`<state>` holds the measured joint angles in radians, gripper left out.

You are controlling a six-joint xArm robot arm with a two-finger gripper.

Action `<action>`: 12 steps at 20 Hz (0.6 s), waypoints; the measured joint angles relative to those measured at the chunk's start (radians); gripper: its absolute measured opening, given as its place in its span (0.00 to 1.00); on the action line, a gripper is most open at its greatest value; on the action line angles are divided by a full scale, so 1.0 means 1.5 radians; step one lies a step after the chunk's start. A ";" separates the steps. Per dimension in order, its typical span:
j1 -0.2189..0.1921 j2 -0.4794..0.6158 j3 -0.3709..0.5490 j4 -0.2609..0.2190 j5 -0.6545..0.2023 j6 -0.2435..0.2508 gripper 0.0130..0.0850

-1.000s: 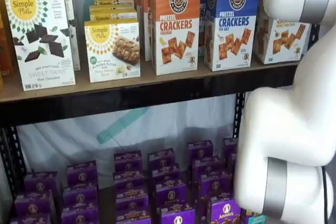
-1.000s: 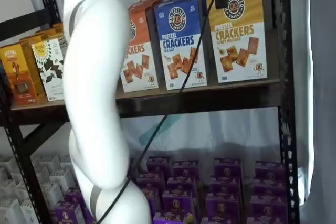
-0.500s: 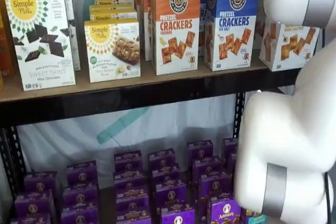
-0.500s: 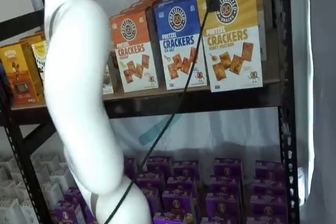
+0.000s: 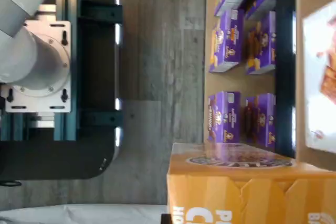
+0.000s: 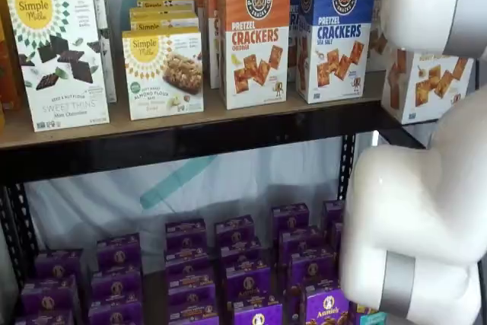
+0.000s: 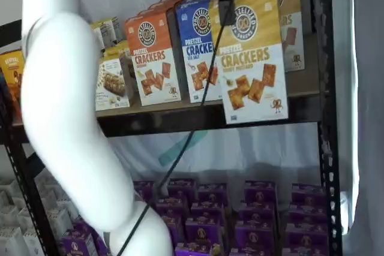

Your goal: Retrieve the yellow and white box located on the top shelf, the sixth one from the left

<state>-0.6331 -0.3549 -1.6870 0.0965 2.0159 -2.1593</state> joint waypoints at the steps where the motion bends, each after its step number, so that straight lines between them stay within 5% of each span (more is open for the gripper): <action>1: 0.004 -0.010 0.010 -0.002 0.004 0.003 0.61; 12: 0.059 -0.086 0.082 -0.004 0.038 0.058 0.61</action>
<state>-0.5447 -0.4844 -1.5639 0.0903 2.0726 -2.0722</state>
